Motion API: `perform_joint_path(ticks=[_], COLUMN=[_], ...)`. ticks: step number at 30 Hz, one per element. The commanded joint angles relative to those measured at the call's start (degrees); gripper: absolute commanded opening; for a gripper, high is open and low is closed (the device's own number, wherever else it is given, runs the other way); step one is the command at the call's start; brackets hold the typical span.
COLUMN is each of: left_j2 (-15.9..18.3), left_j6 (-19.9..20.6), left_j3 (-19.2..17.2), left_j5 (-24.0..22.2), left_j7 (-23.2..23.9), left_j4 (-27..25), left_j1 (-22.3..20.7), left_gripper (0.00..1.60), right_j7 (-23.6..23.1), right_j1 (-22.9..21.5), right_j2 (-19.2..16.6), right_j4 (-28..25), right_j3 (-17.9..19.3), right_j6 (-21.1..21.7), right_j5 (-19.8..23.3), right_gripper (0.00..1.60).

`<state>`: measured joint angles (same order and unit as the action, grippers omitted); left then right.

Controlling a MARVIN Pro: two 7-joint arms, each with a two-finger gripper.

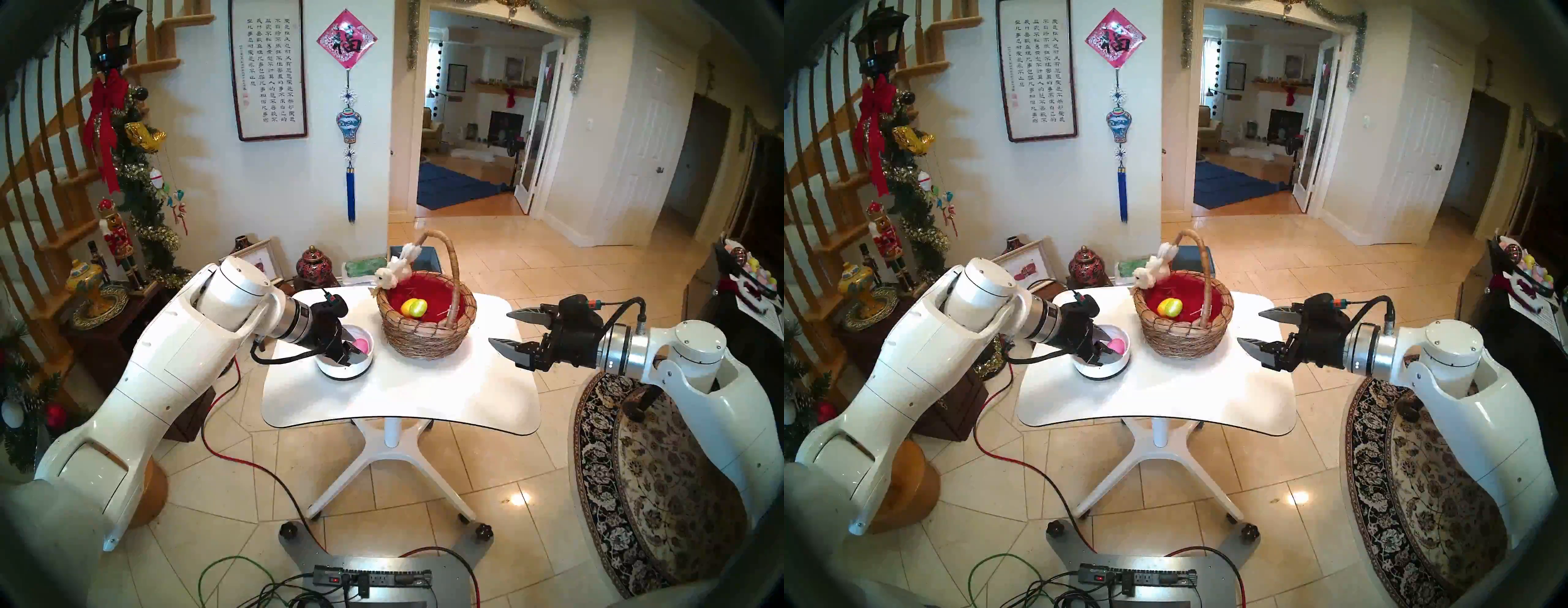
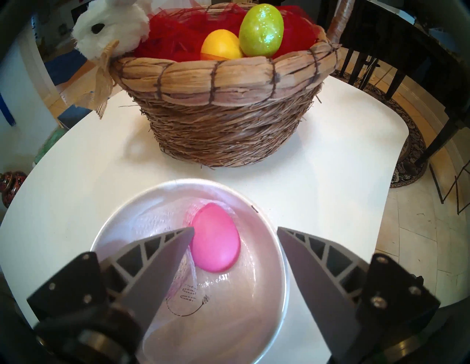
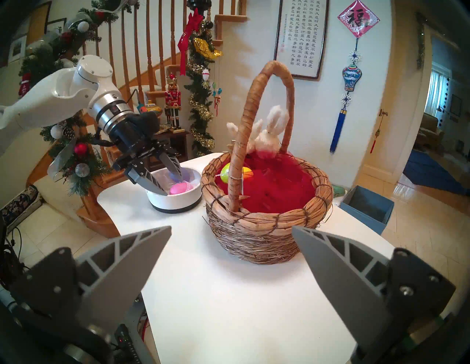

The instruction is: Put easter egg into basket

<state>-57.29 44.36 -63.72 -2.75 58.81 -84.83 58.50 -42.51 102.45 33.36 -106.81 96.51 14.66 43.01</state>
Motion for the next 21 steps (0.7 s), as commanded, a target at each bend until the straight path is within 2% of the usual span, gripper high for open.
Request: perform_joint_path(ticks=[1,21], left_j2=[-0.66,-1.02], left_j6=[0.34,0.12], left_j3=[-0.03,-0.08], left_j5=[0.20,0.78], left_j7=[-0.05,0.19], left_j4=[1.59,2.32], left_j1=[-1.83,-1.84], left_gripper=[1.24,1.24], right_j7=[-0.05,-0.02], right_j1=[-0.02,-0.01], right_j2=[-0.20,-0.25], right_j4=[-0.11,-0.11], right_j3=[0.33,0.30], right_j6=[-0.13,-0.16], right_j5=[-0.09,-0.04], right_gripper=[1.60,1.60])
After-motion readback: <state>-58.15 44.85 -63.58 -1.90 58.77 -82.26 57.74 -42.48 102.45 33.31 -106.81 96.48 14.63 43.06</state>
